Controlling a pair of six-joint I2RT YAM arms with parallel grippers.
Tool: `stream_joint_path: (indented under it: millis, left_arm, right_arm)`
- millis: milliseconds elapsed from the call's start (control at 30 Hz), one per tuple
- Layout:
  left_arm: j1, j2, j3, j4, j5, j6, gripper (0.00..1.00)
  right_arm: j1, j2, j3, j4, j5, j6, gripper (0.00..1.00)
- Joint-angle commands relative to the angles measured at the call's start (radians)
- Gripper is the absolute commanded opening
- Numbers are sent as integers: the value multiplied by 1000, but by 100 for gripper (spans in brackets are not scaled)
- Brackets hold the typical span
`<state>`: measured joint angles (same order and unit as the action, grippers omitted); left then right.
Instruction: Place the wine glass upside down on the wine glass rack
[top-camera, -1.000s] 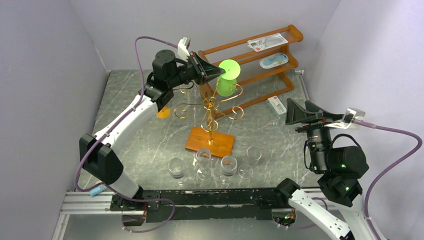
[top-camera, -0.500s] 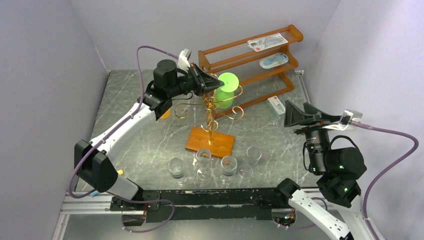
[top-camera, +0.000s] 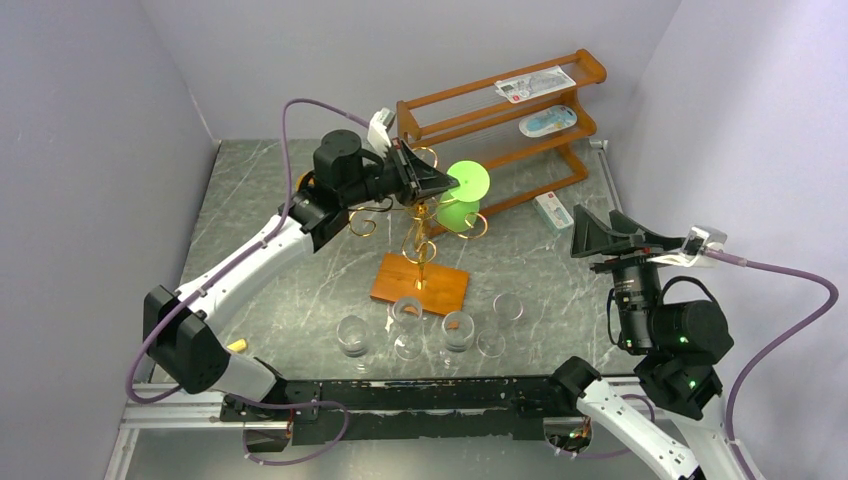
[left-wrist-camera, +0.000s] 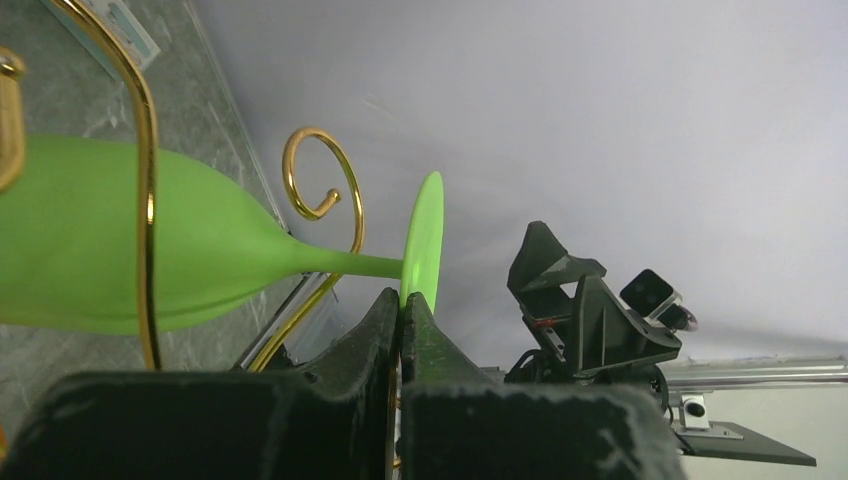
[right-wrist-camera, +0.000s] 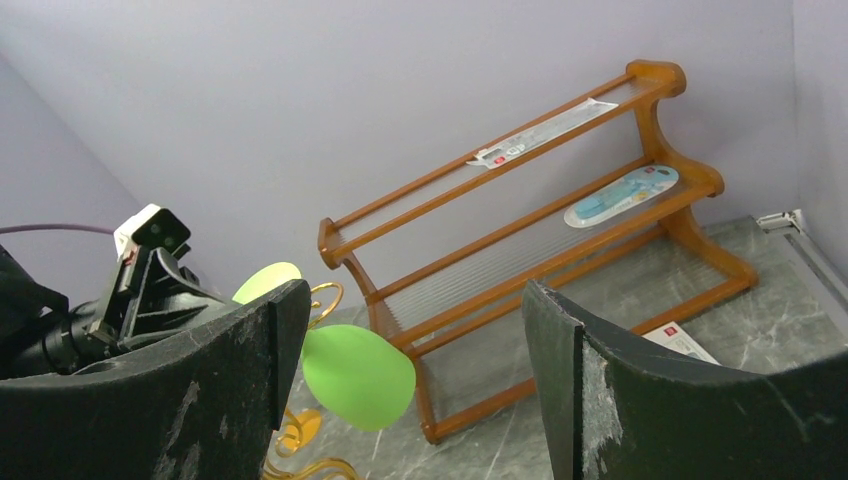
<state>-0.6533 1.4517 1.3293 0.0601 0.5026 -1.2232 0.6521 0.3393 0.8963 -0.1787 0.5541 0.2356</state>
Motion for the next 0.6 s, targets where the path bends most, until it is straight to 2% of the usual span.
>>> stream_joint_path:
  millis: [0,133,567]
  left_arm:
    - [-29,22,34,19,29,3,5]
    - [-65,50,116,-46,-17,90,5]
    - [-66,162,257,-111,-131,146,5]
  right_arm:
    - [6,-13,-16,-14,21,16,81]
    - [6,-12,-14,-29,27,27,81]
    - [6,-32,-35,-28,32,33,81]
